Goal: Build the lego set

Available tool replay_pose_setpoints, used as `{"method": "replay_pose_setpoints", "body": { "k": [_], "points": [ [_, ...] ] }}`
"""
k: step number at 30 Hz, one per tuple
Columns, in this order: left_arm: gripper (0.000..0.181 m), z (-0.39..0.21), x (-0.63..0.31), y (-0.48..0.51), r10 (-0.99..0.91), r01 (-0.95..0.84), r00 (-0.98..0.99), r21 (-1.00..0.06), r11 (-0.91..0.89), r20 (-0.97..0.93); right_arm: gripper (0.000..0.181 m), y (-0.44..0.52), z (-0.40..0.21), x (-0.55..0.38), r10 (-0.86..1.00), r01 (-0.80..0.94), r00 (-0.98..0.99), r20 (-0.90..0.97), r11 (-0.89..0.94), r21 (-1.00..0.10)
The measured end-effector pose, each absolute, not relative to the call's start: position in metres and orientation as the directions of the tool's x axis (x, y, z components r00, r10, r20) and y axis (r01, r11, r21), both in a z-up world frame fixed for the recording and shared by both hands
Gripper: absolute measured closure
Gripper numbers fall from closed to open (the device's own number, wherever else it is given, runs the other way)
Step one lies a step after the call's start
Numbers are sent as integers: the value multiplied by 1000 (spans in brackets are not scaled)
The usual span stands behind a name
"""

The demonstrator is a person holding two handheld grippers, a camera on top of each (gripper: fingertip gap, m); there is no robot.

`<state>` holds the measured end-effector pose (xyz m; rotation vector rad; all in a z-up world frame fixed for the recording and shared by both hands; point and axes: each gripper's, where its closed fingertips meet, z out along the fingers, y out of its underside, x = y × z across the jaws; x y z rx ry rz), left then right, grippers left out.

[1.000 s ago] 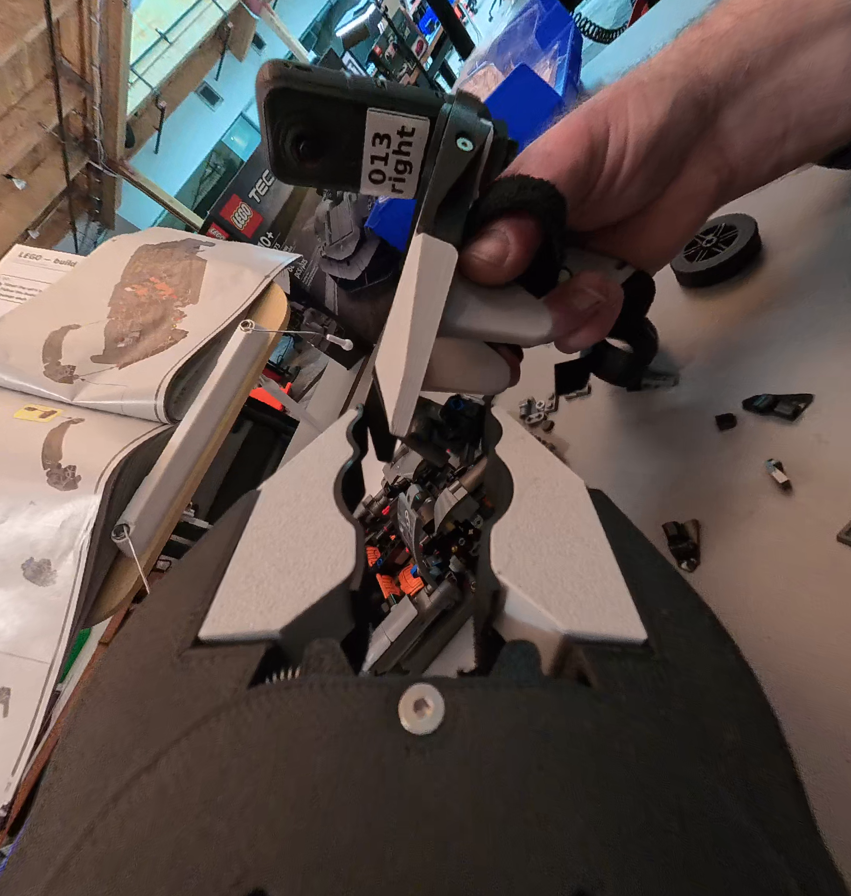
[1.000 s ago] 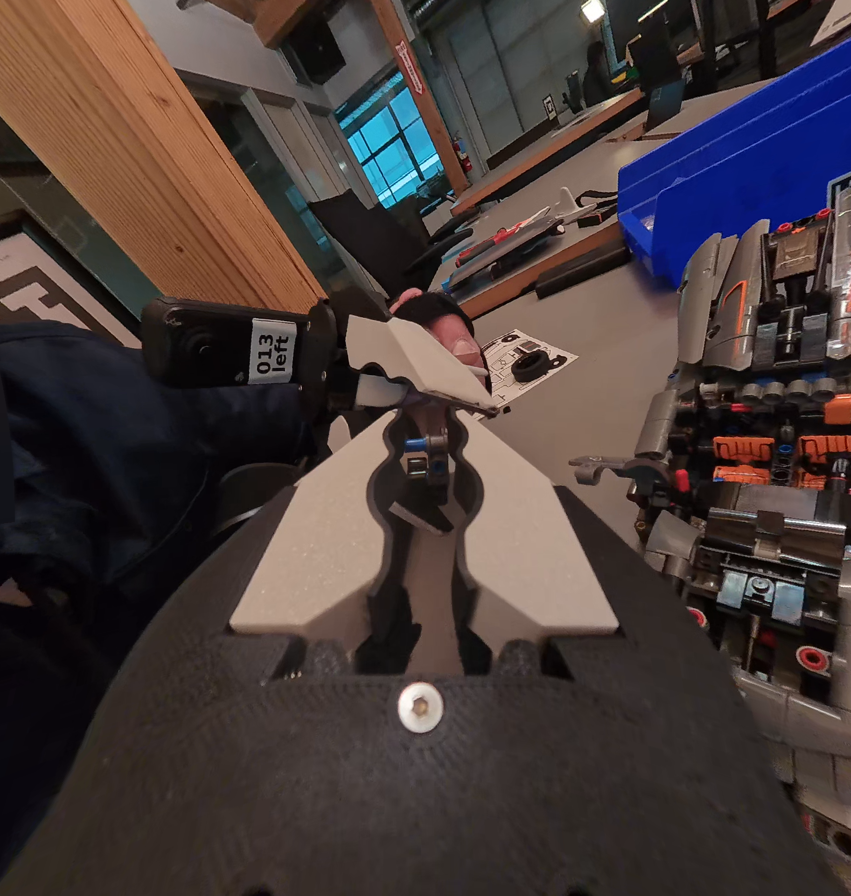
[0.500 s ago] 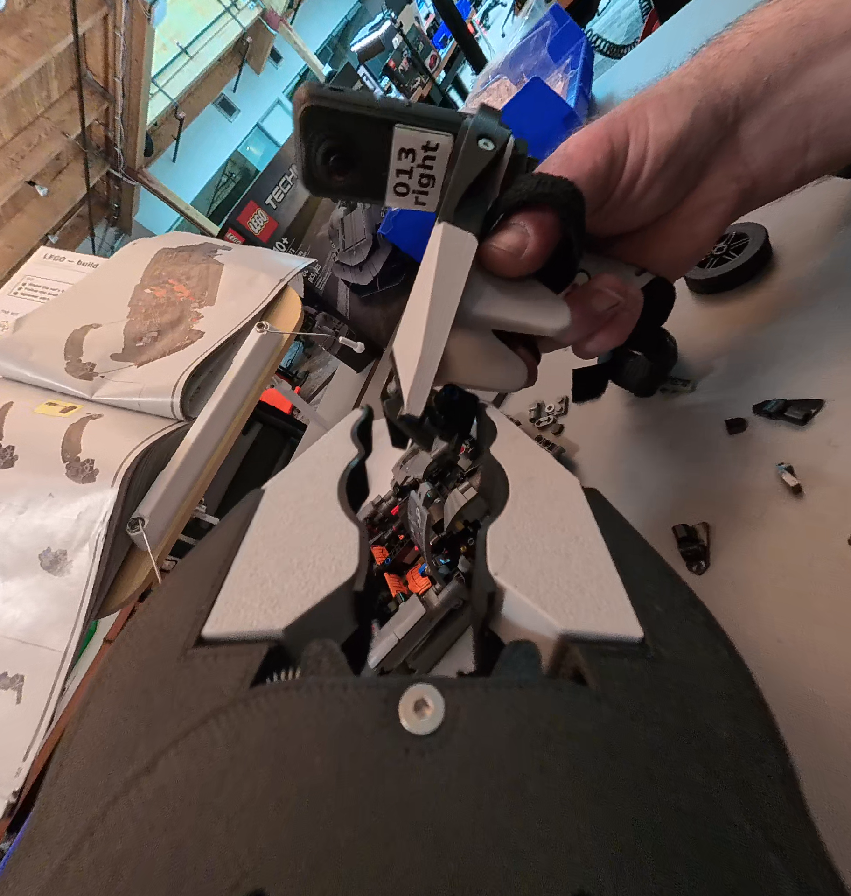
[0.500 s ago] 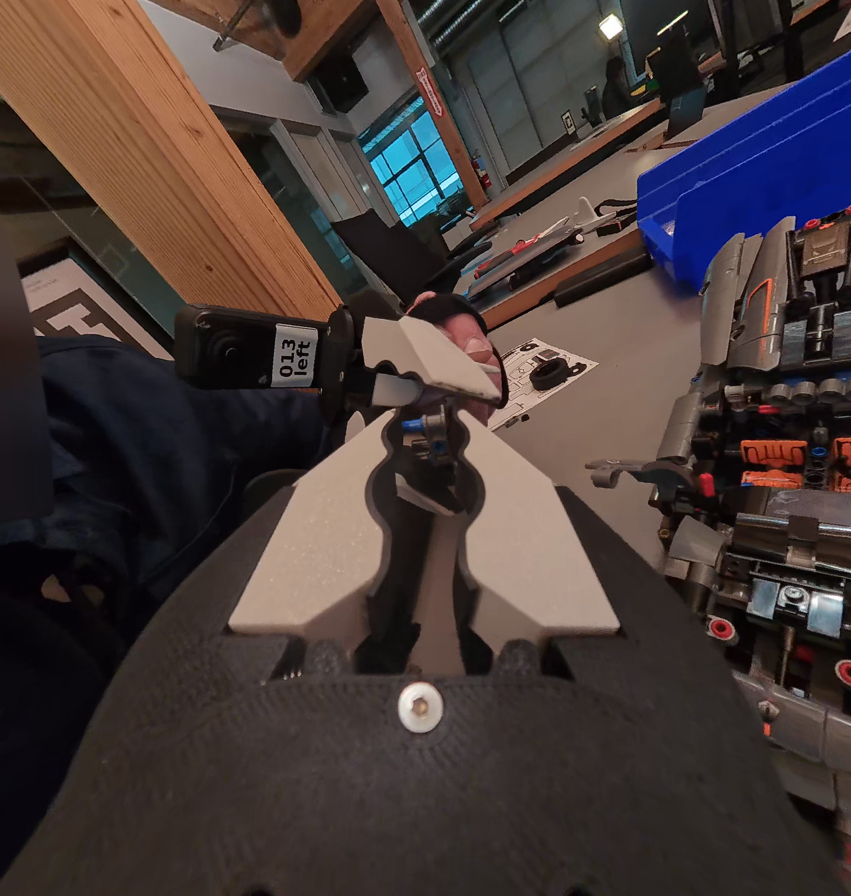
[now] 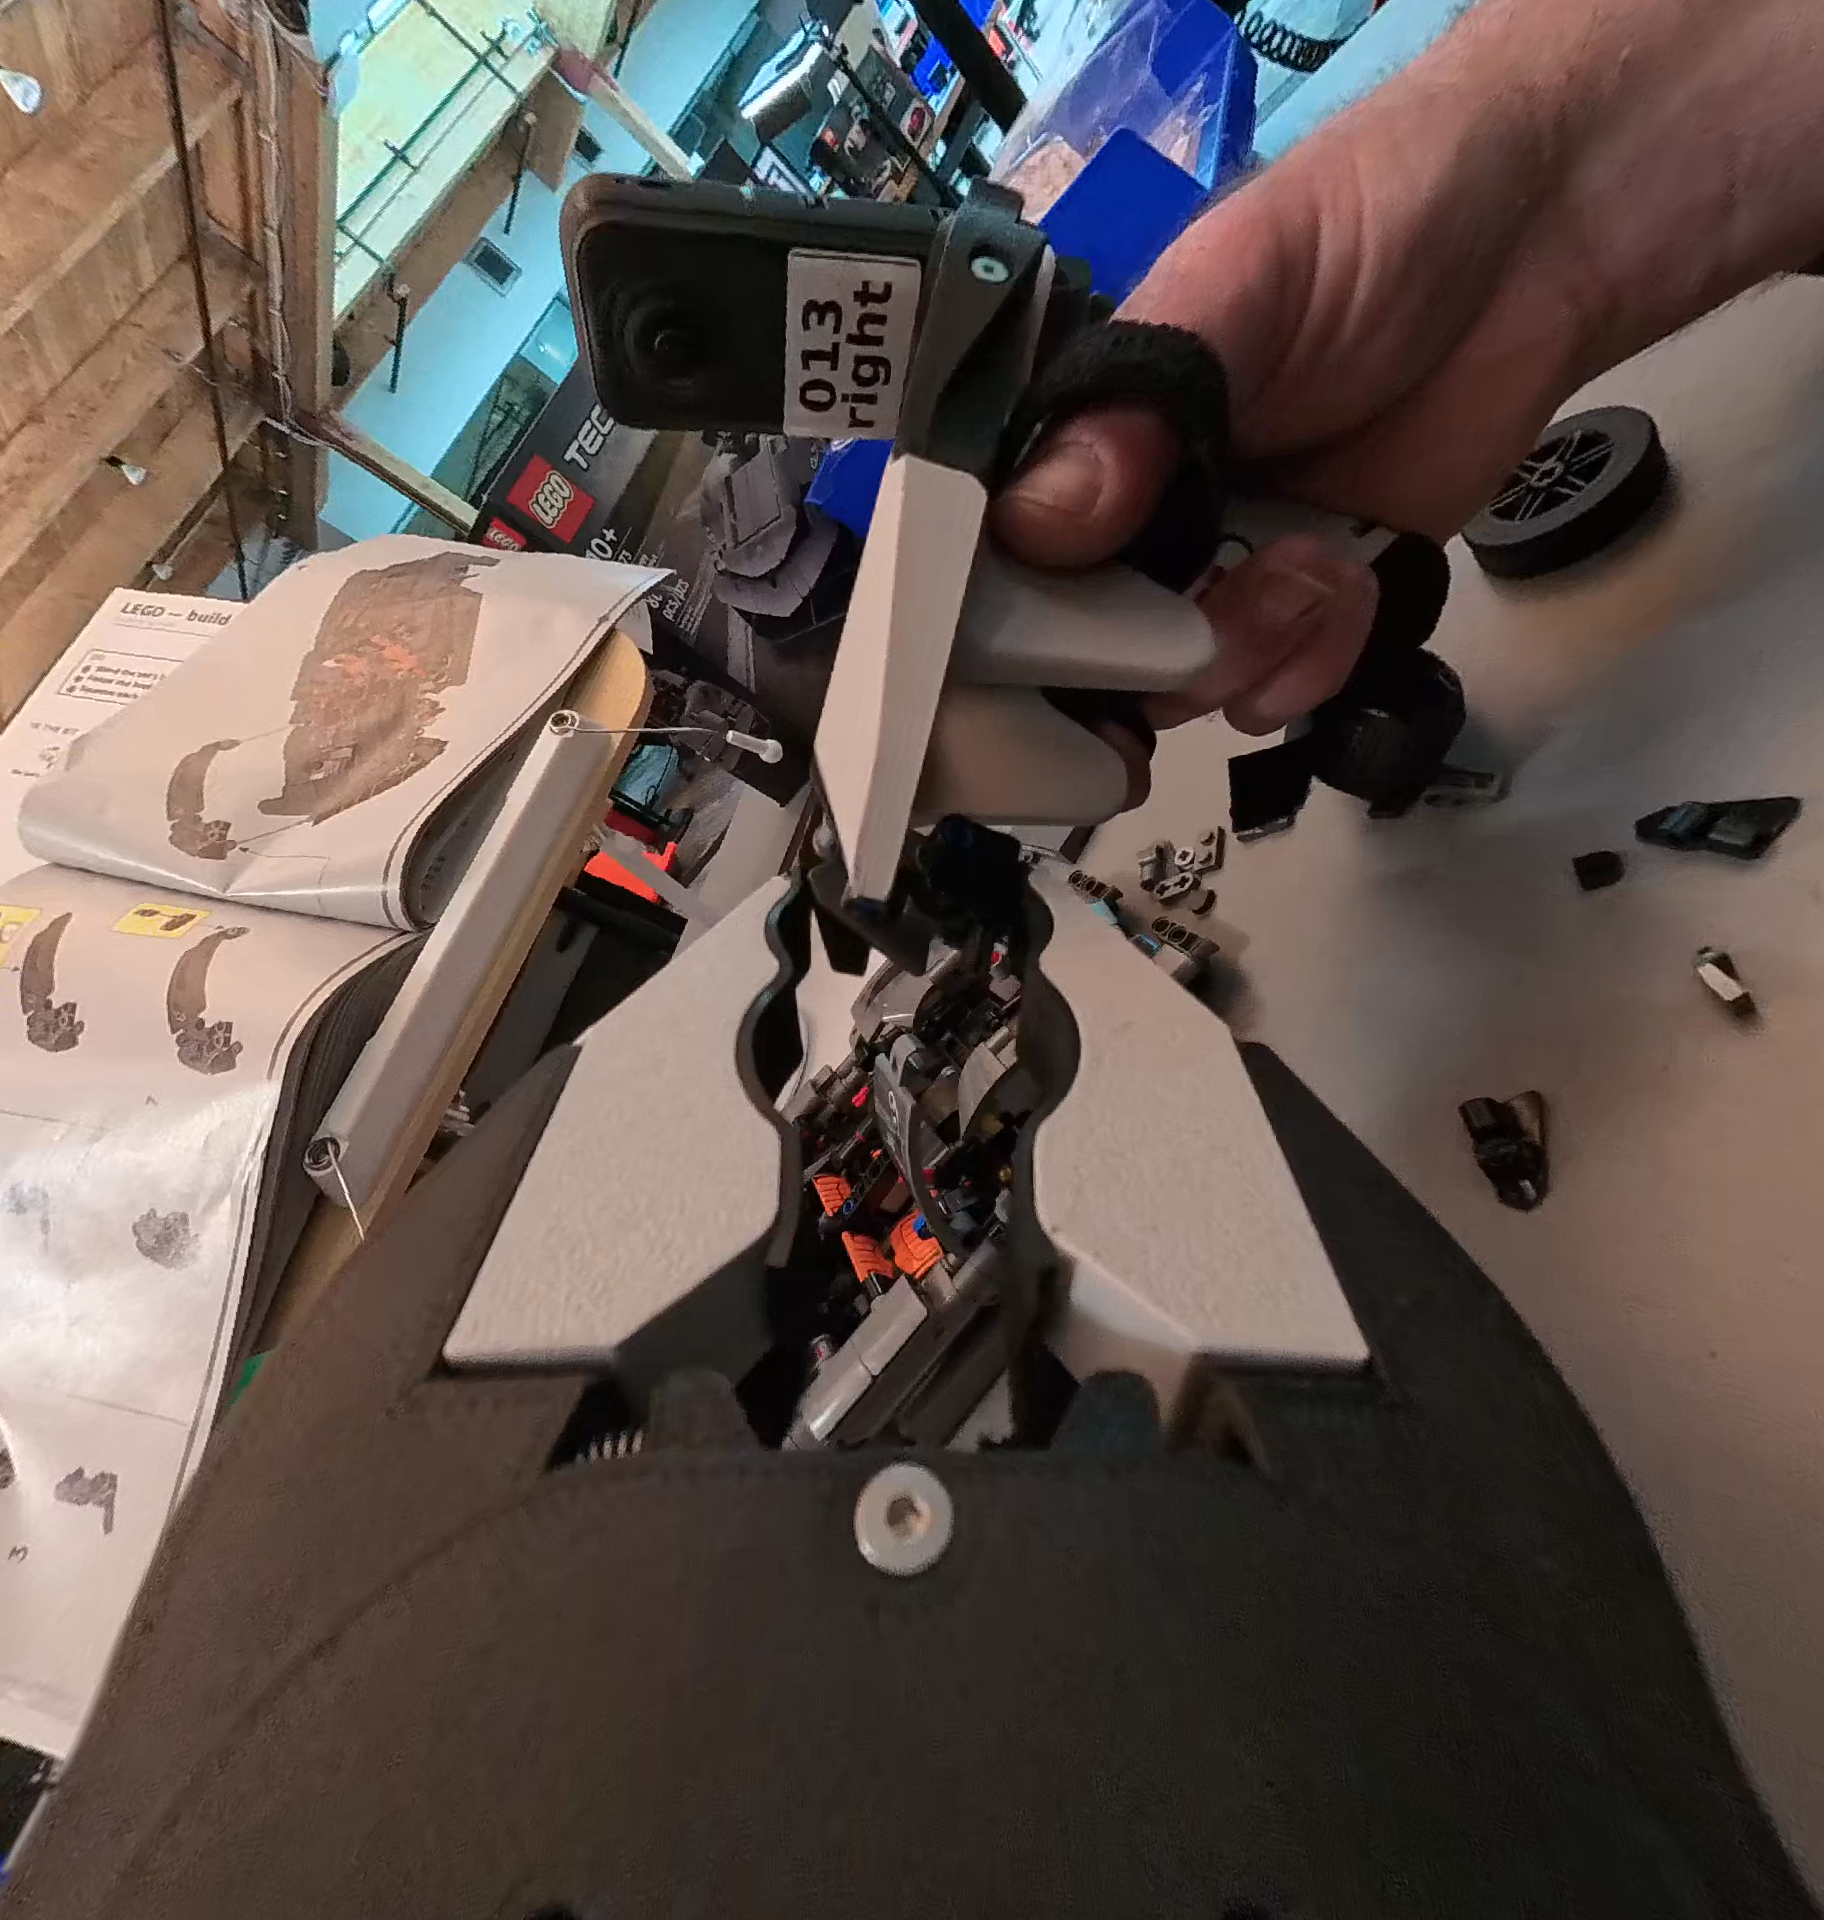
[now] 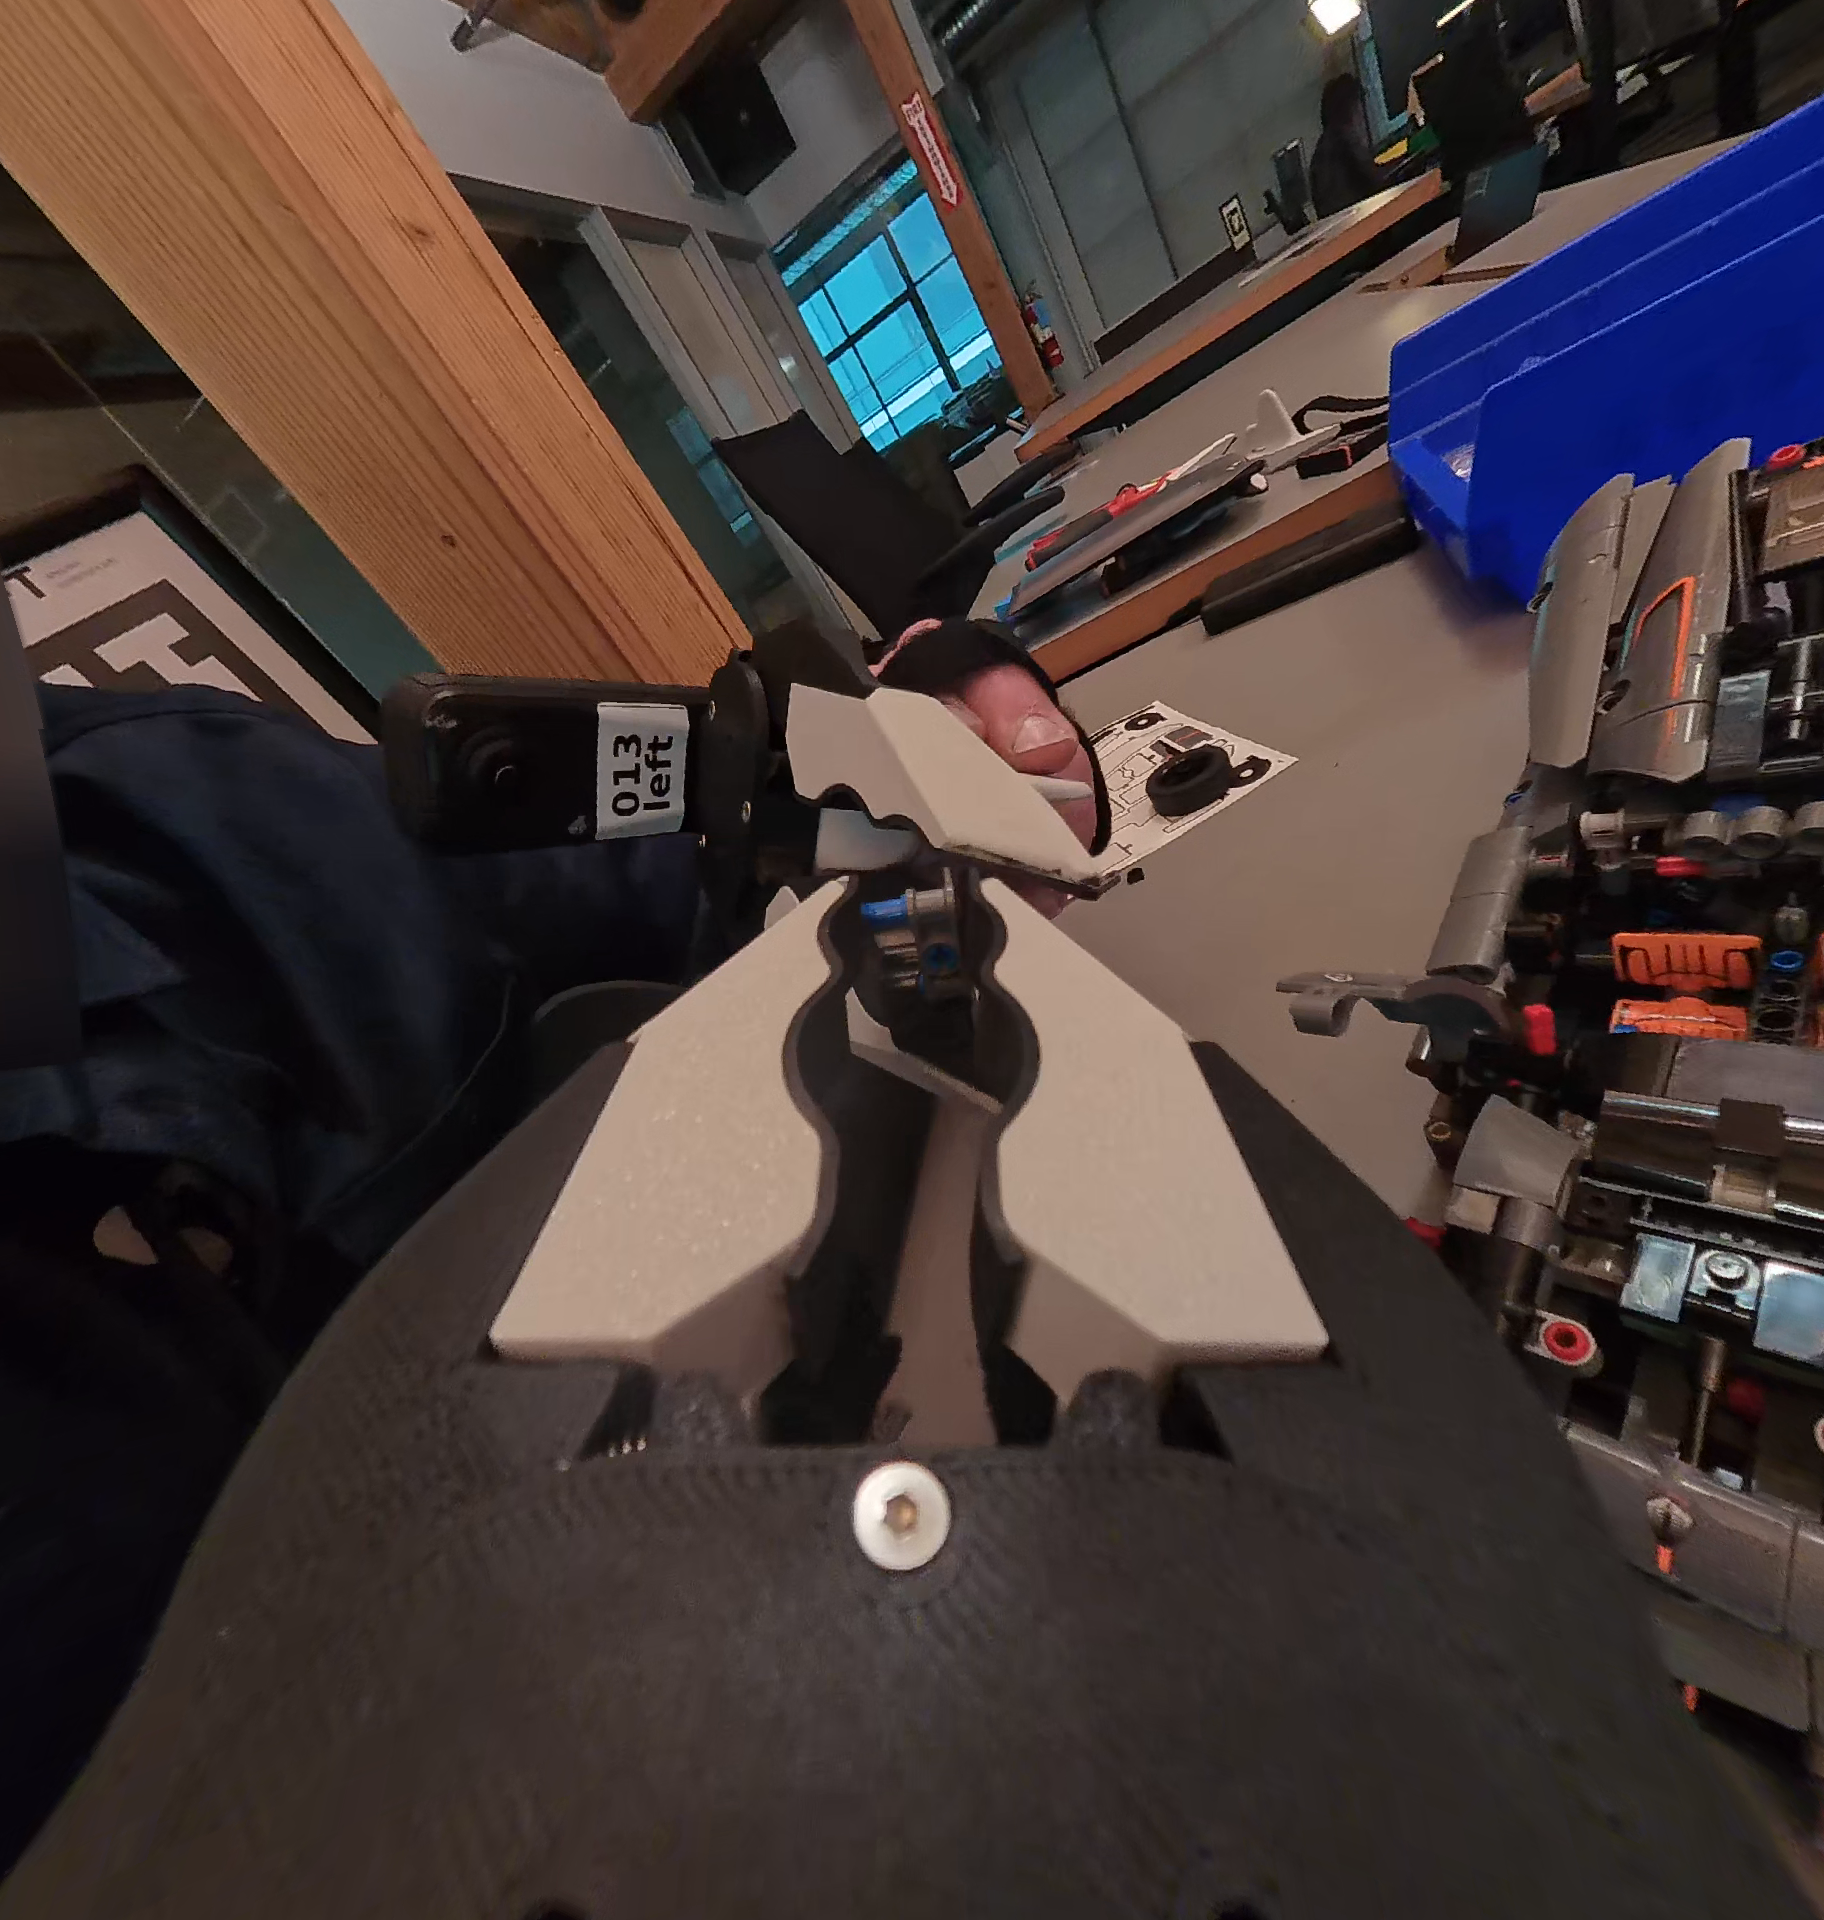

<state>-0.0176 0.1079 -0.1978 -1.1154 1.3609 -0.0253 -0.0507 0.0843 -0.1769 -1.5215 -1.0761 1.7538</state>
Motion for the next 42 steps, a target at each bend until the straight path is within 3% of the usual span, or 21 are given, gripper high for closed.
{"method": "replay_pose_setpoints", "body": {
  "k": [42],
  "points": [
    [149, -192, -25, 116, -601, -553, 345, -673, 491, -721, 161, 102, -177, -43, 889, 42, -49, -456, -455, -890]
  ]
}}
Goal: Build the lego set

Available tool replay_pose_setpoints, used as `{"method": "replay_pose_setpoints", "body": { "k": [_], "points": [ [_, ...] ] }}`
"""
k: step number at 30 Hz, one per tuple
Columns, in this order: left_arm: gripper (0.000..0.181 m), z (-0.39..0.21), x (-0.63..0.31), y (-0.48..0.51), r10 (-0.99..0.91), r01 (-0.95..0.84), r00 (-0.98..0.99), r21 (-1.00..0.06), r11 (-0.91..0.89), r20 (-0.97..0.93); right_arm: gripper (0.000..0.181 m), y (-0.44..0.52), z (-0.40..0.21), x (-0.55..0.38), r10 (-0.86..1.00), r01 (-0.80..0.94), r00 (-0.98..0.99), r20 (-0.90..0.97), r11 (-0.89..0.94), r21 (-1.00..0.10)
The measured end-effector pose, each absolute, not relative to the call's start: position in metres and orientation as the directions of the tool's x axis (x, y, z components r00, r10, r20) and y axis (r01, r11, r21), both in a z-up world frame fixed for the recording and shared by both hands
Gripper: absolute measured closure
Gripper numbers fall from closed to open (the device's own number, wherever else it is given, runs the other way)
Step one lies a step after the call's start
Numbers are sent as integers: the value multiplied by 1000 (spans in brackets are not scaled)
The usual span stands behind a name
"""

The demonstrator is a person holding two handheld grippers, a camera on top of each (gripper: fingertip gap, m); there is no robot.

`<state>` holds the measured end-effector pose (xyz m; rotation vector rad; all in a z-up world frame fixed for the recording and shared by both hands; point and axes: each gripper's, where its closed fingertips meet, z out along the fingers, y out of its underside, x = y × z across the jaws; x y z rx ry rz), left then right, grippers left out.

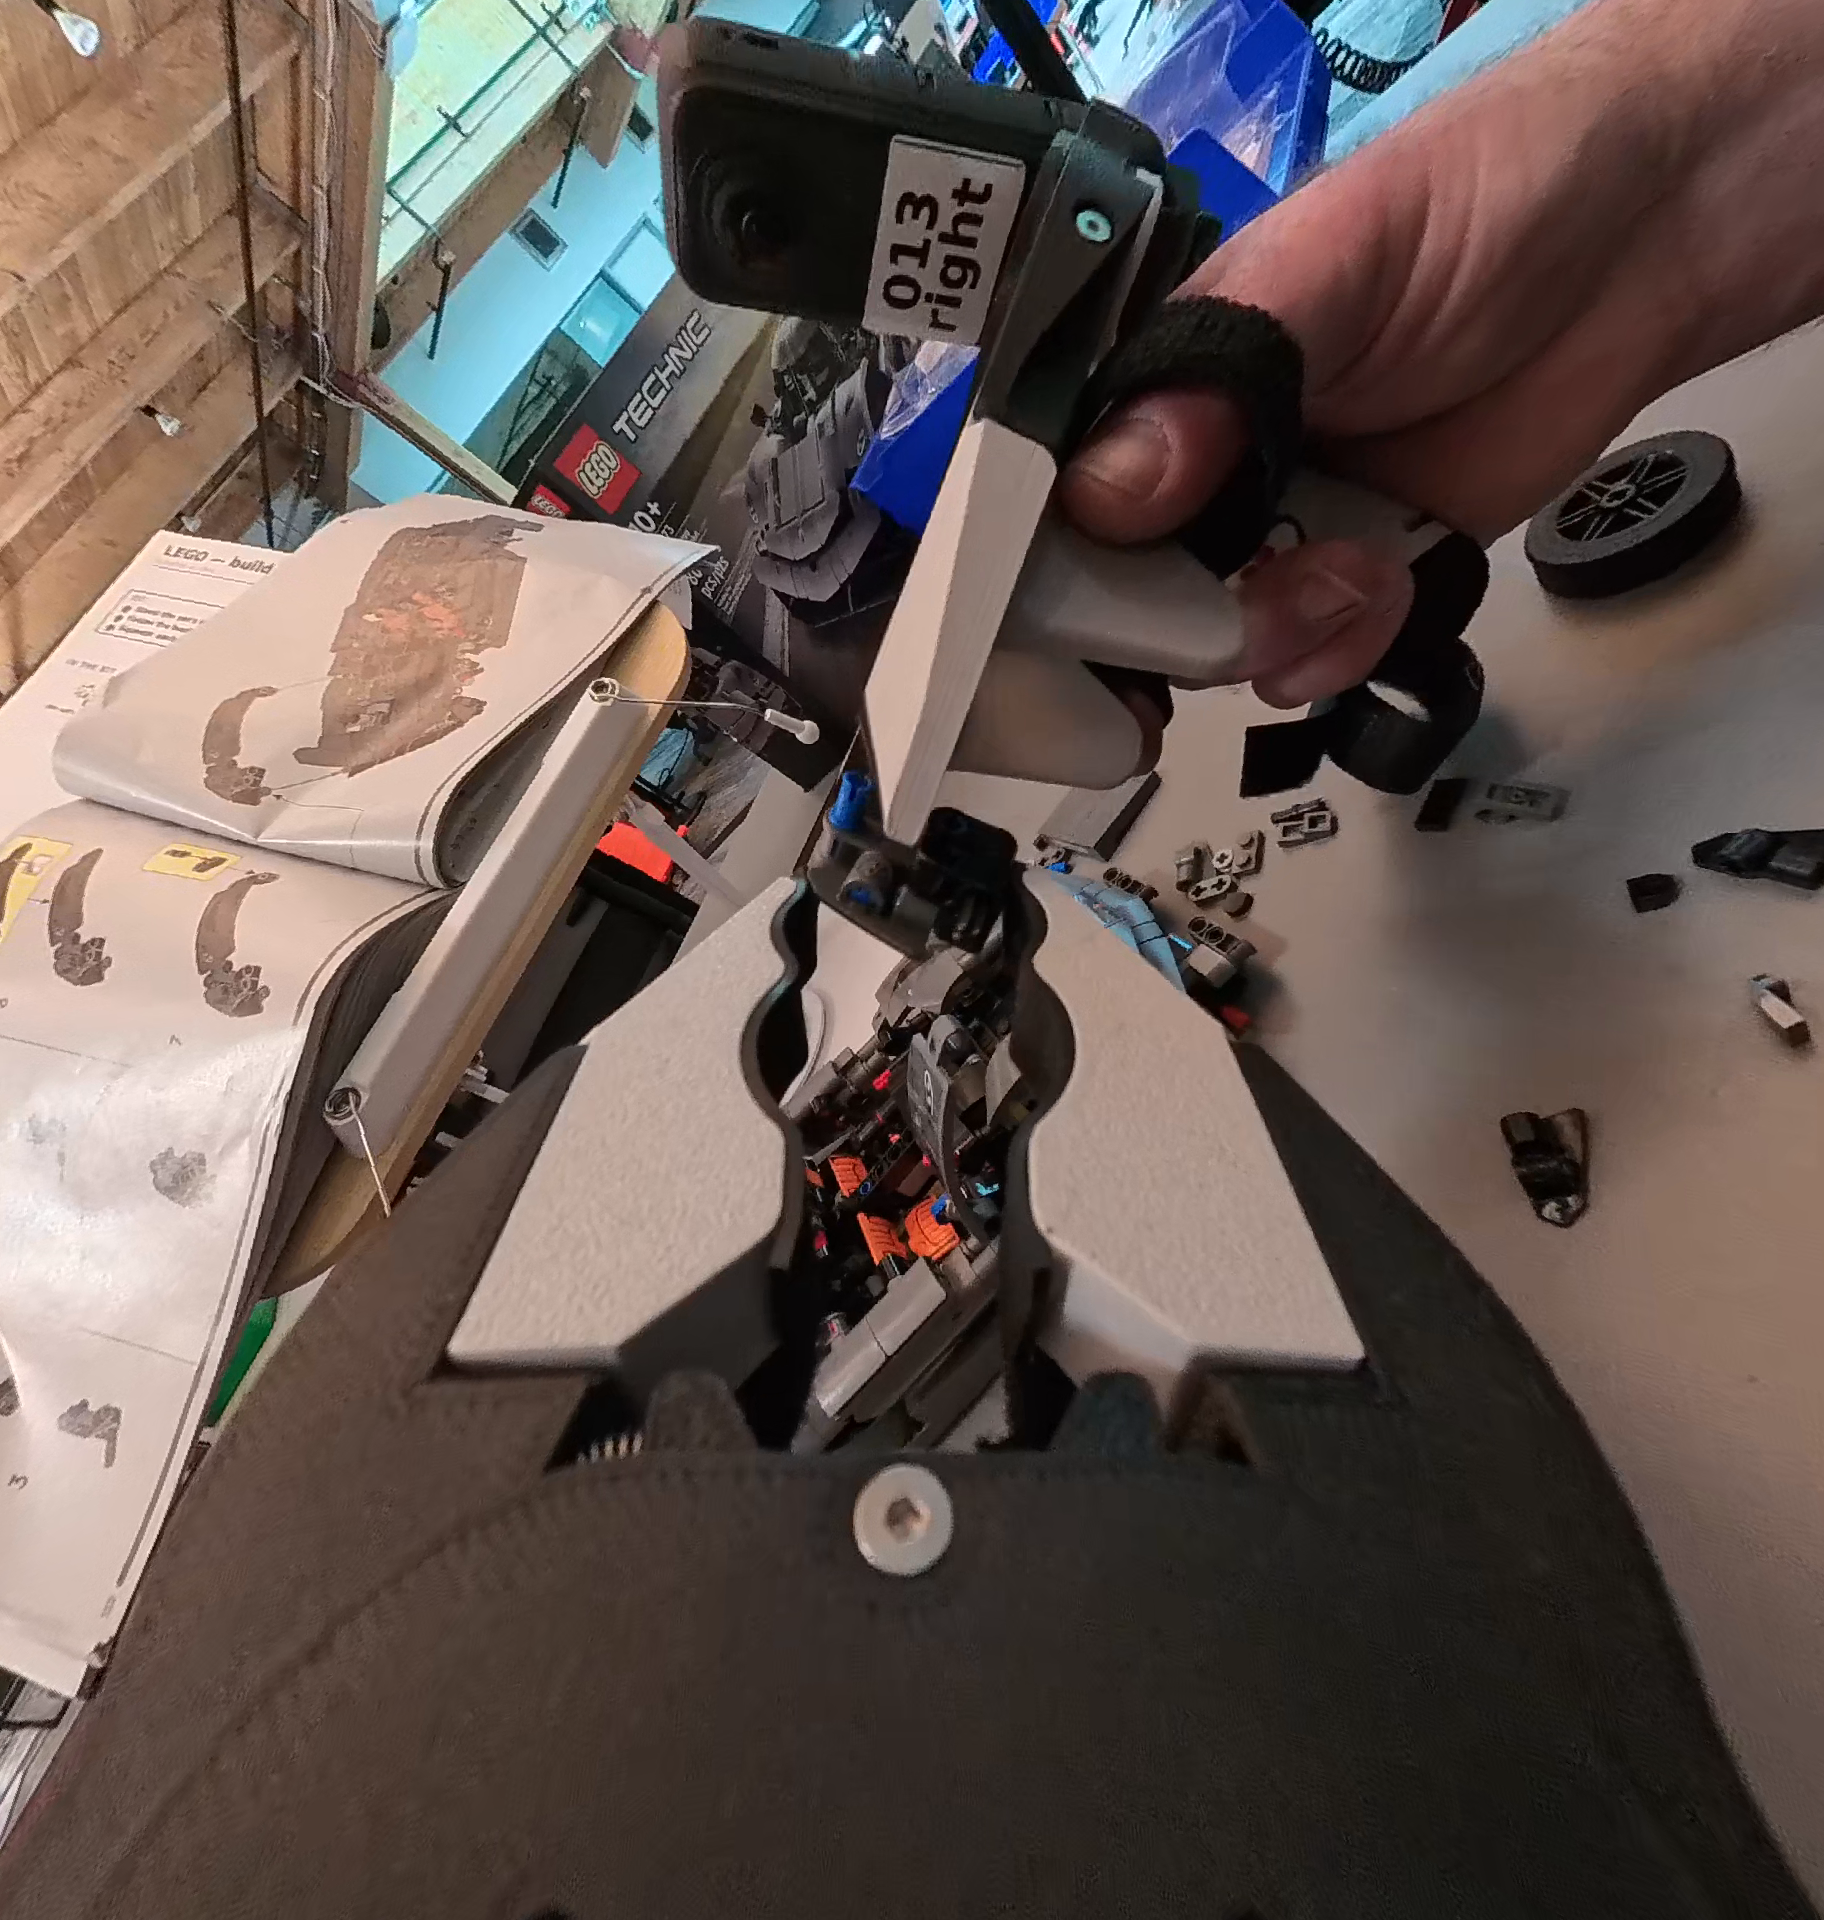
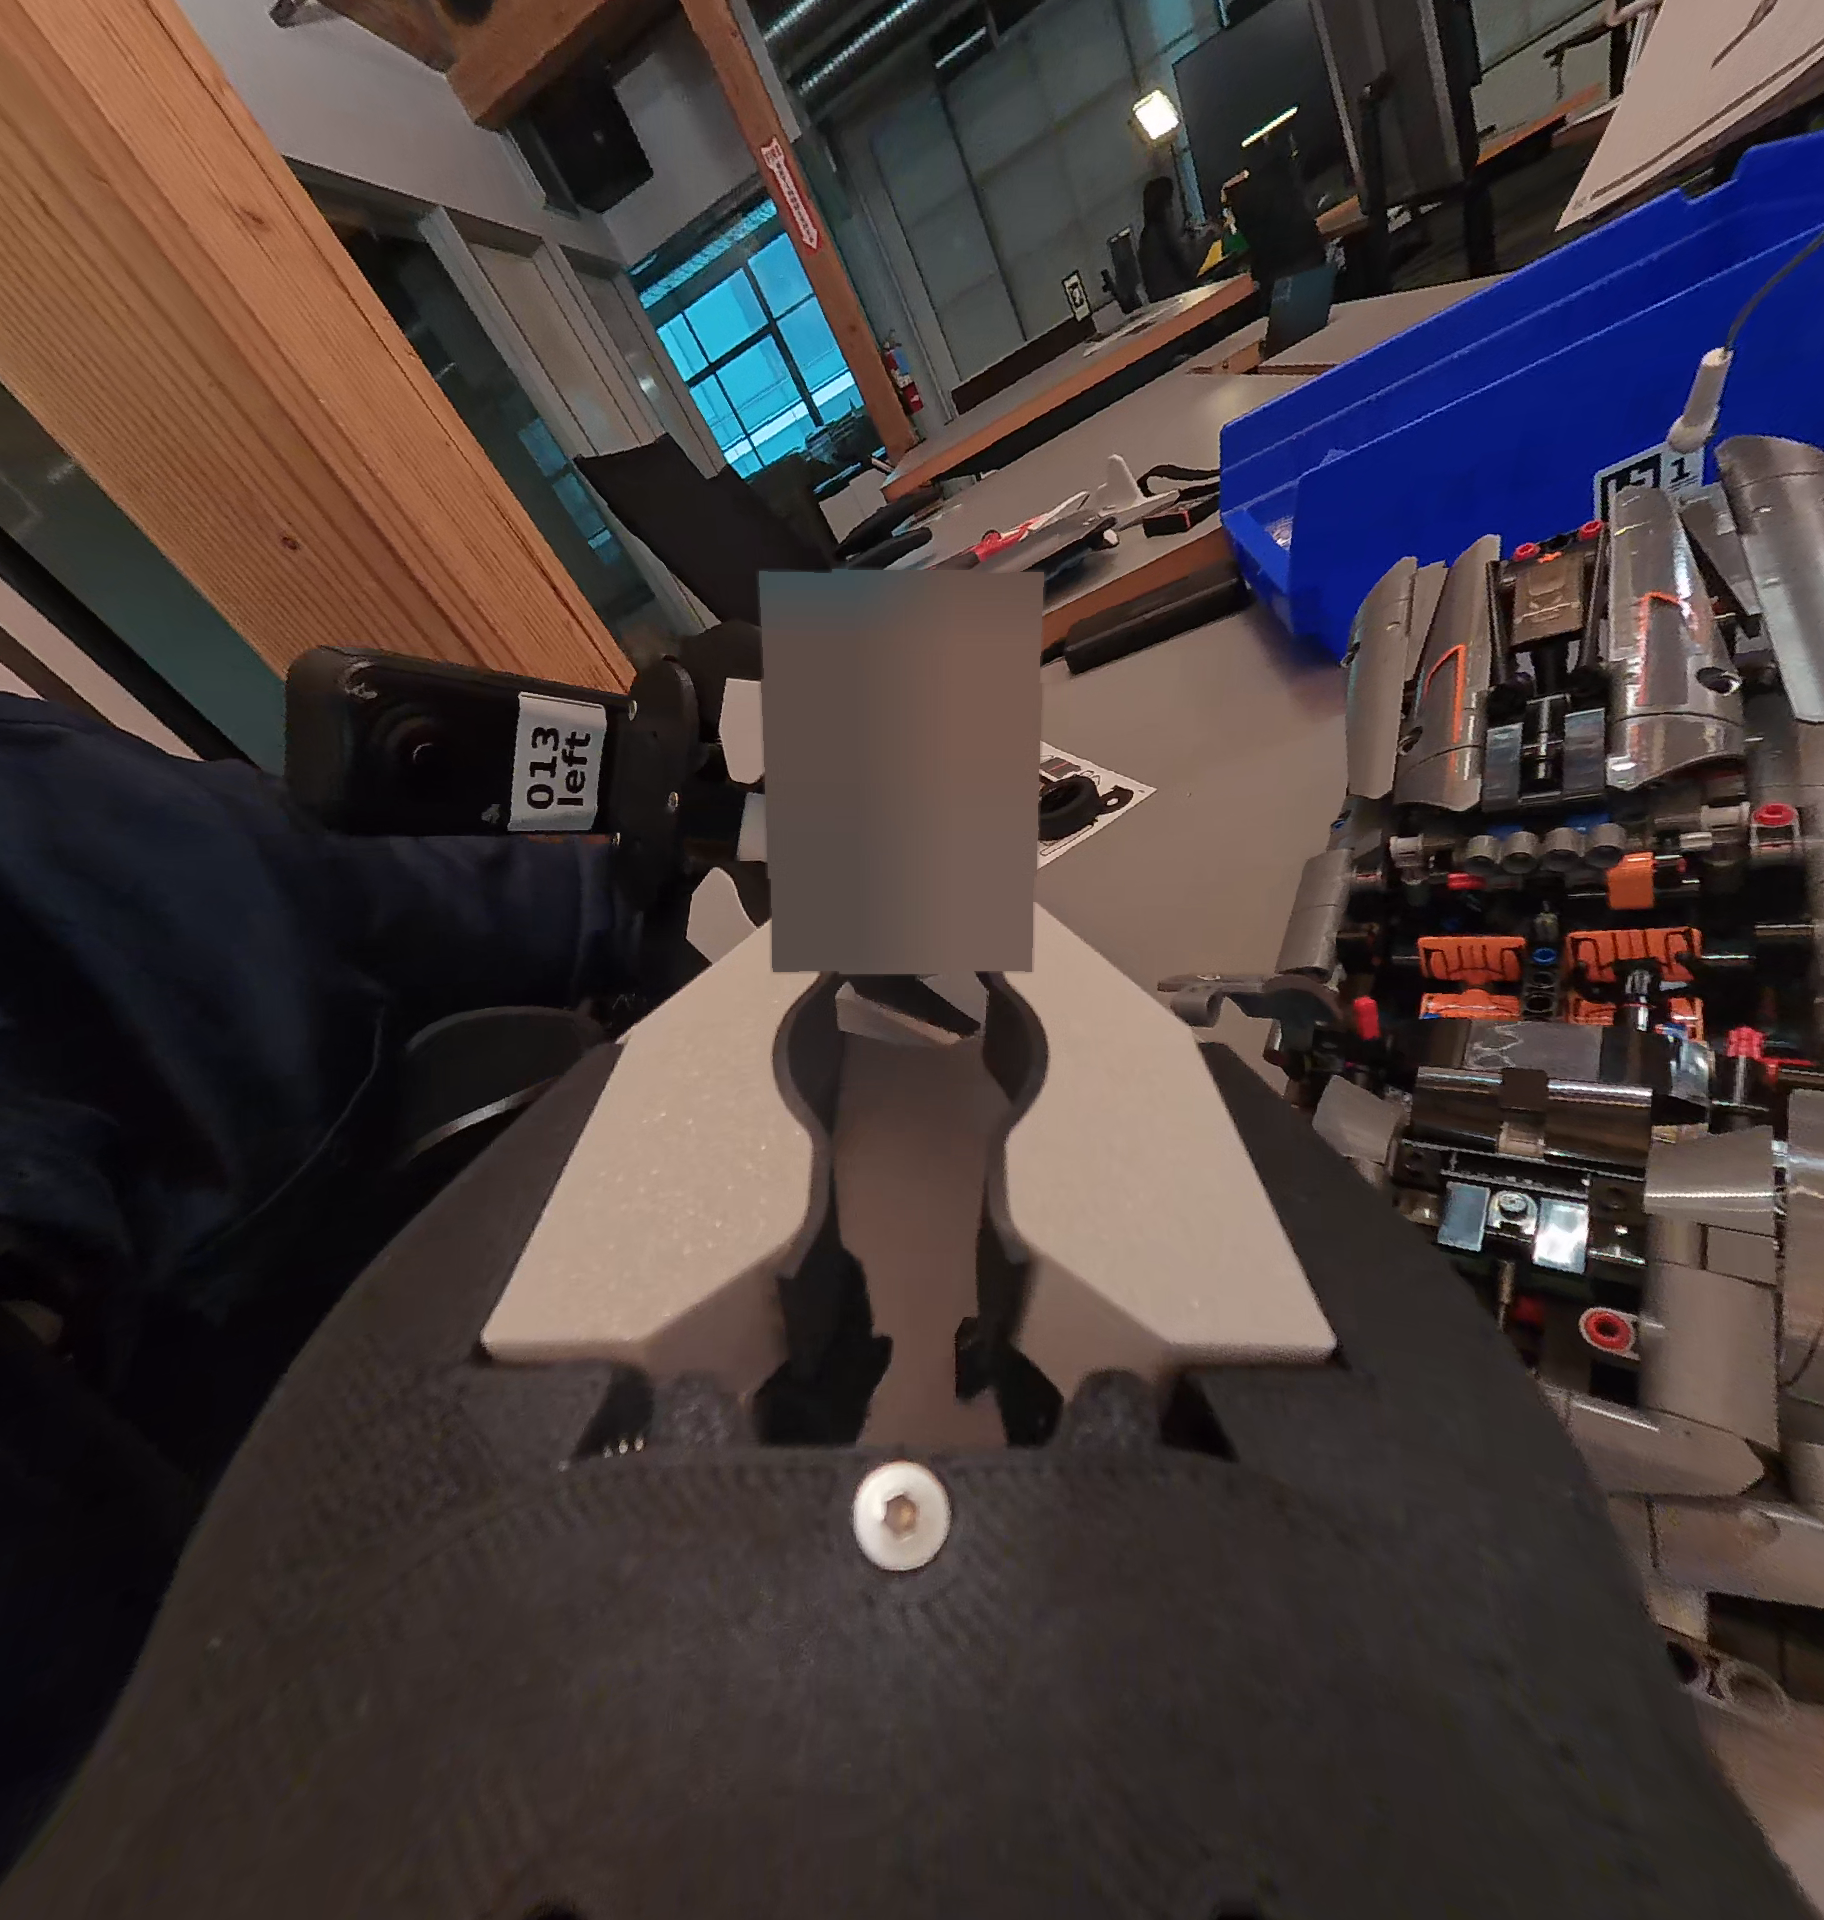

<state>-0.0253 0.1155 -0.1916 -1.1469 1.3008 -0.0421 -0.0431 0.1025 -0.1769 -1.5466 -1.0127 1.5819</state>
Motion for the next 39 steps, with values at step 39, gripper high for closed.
{"method": "replay_pose_setpoints", "body": {
  "k": [39],
  "points": [
    [155, -276, -12, 39, -941, -663, -184, -671, 331, -282, 167, 96, -194, 40, 934, 128, 47, -355, -358, -925]
  ]
}}
